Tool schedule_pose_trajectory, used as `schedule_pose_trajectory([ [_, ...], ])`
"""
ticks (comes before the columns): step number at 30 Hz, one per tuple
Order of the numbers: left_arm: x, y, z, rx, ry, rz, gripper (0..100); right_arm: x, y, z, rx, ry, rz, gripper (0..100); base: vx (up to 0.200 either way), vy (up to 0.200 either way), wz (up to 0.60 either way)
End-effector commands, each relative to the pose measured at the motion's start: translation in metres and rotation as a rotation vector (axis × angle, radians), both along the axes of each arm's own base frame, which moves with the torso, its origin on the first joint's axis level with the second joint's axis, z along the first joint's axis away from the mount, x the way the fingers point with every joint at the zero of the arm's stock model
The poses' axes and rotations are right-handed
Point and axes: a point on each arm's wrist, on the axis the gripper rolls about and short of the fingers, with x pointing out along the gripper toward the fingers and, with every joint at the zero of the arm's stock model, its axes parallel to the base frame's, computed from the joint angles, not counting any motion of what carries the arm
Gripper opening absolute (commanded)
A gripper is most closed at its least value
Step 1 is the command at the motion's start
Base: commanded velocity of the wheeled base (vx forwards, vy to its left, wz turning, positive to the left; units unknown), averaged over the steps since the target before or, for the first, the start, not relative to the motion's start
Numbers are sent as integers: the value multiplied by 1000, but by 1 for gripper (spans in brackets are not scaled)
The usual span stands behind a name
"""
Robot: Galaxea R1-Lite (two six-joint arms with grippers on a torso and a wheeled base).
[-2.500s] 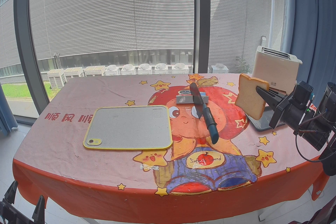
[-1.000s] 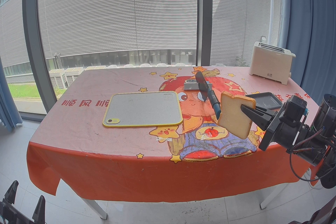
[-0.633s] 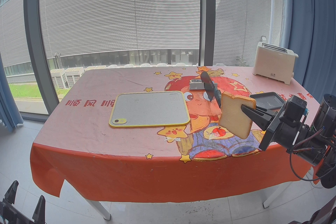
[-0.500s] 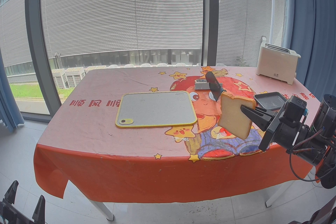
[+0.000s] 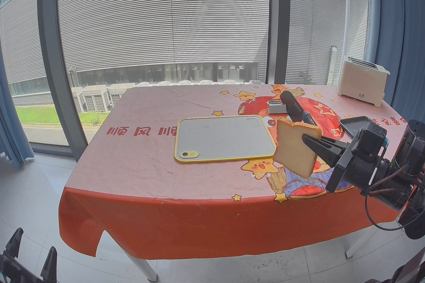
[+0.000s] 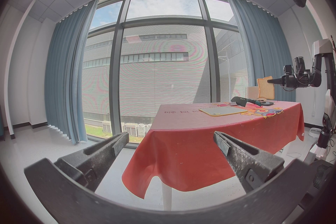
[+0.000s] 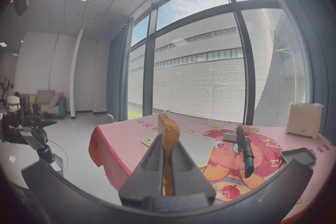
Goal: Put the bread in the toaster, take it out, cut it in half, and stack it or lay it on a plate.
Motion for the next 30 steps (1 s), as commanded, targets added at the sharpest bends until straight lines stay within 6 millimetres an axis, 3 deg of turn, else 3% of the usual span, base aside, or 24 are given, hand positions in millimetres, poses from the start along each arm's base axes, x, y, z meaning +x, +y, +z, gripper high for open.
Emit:
schedule_pose_trajectory([
  [1,0,0,-5,0,0,0,100,0,4,-2,8,18,15,0,0,0,0],
  [19,0,0,-5,0,1,0,100,29,22,0,306,240,8,0,0,0,0],
  [30,0,0,-5,0,1,2,100,44,30,-19,347,354,-15,0,0,0,0],
])
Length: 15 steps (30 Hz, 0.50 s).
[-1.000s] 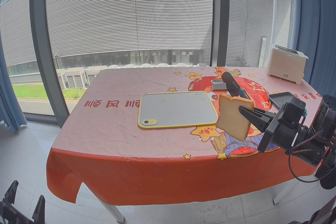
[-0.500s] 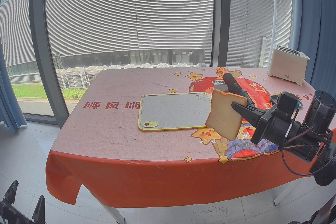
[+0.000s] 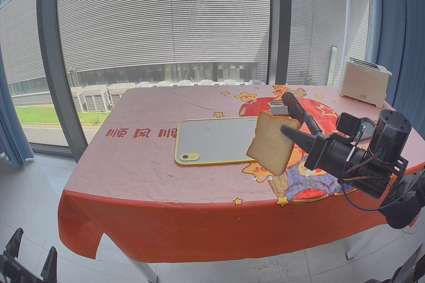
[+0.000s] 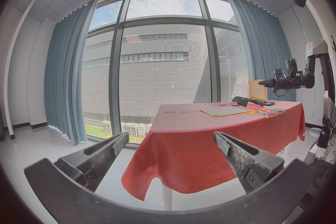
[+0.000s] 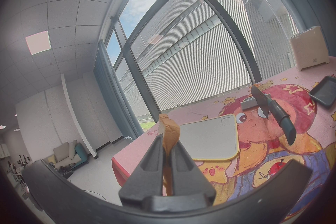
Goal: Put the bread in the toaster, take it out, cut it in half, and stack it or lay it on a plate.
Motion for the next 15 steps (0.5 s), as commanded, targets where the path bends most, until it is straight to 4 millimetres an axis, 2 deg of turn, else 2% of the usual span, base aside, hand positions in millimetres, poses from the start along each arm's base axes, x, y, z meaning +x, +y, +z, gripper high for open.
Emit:
schedule_pose_trajectory([
  [1,0,0,-5,0,1,1,100,10,6,-16,-25,46,-3,0,0,0,0],
  [7,0,0,-5,0,1,-1,100,14,8,-17,-4,64,-6,0,0,0,0],
  [15,0,0,-5,0,1,-1,100,21,15,-8,105,101,-5,0,0,0,0],
])
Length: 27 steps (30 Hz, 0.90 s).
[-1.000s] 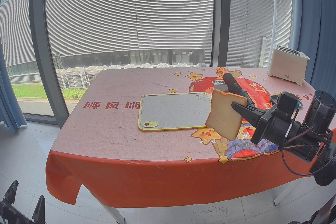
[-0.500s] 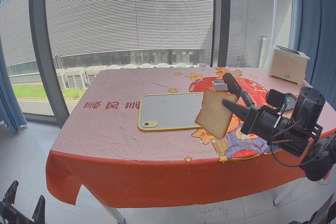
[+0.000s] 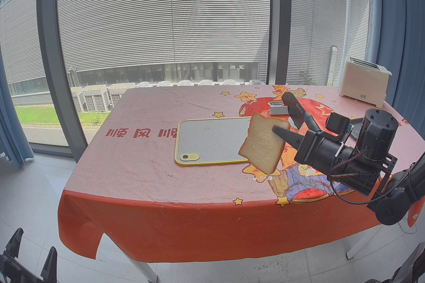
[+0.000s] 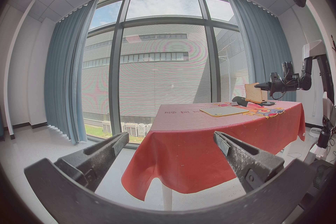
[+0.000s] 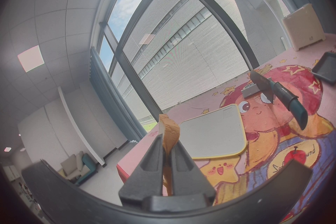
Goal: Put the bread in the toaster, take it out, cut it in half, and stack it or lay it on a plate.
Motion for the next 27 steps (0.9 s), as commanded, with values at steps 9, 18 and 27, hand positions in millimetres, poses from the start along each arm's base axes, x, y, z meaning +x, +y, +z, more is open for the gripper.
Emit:
schedule_pose_trajectory([
  [9,0,0,-5,0,1,-1,100,11,18,13,170,57,22,0,0,0,0],
  [18,0,0,-5,0,1,1,100,19,35,7,204,90,-20,0,0,0,0],
  [27,0,0,-5,0,1,-1,100,34,58,-10,260,60,-100,0,0,0,0],
])
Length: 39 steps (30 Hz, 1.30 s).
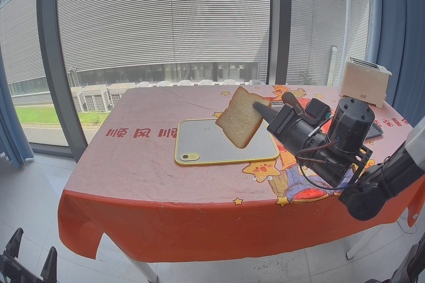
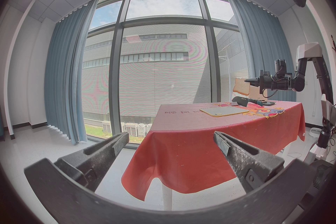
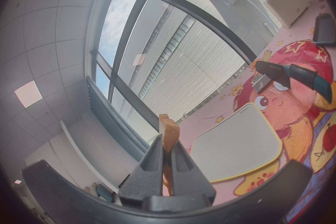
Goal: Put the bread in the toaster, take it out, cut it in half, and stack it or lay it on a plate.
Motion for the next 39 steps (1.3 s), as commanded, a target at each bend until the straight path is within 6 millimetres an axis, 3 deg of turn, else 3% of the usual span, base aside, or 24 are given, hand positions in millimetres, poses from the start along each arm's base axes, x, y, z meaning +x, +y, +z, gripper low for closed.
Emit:
schedule_pose_trajectory([
  [1,0,0,-5,0,1,-1,100,9,13,-20,10,24,5,0,0,0,0],
  [39,0,0,-5,0,1,-1,100,35,20,-40,-14,112,-127,0,0,0,0],
])
